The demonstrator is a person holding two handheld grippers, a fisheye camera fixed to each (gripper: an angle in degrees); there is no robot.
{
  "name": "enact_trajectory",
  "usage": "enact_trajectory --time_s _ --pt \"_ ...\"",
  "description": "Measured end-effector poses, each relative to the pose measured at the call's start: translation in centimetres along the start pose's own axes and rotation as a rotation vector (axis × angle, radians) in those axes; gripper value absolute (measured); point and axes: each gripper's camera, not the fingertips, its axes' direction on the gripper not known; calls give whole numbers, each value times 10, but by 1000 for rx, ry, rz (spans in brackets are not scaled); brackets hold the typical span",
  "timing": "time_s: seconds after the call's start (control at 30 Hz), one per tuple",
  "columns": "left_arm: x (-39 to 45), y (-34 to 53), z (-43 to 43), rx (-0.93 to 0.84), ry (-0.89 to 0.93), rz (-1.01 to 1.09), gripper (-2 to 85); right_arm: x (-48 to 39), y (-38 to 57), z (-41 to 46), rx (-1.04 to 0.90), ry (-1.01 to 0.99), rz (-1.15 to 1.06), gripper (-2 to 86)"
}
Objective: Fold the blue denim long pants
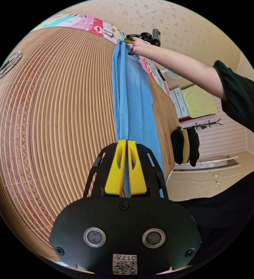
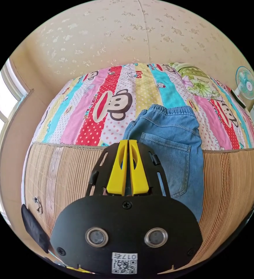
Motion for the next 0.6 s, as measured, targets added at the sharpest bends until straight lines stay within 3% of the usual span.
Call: enact_trajectory --time_s 0.2,0.33,0.47,0.6 --pt "-21 -15 3 -29 57 -26 4 28 -10 24 -90 -84 18 25" --pt "-40 -26 0 -12 120 -90 77 50 5 -18 -49 -221 -67 81" --pt "-50 -46 1 -90 136 -91 79 84 72 -69 -134 -363 -210 101" --pt "-54 -74 1 -80 123 -57 93 150 154 -108 -238 -447 -163 122"
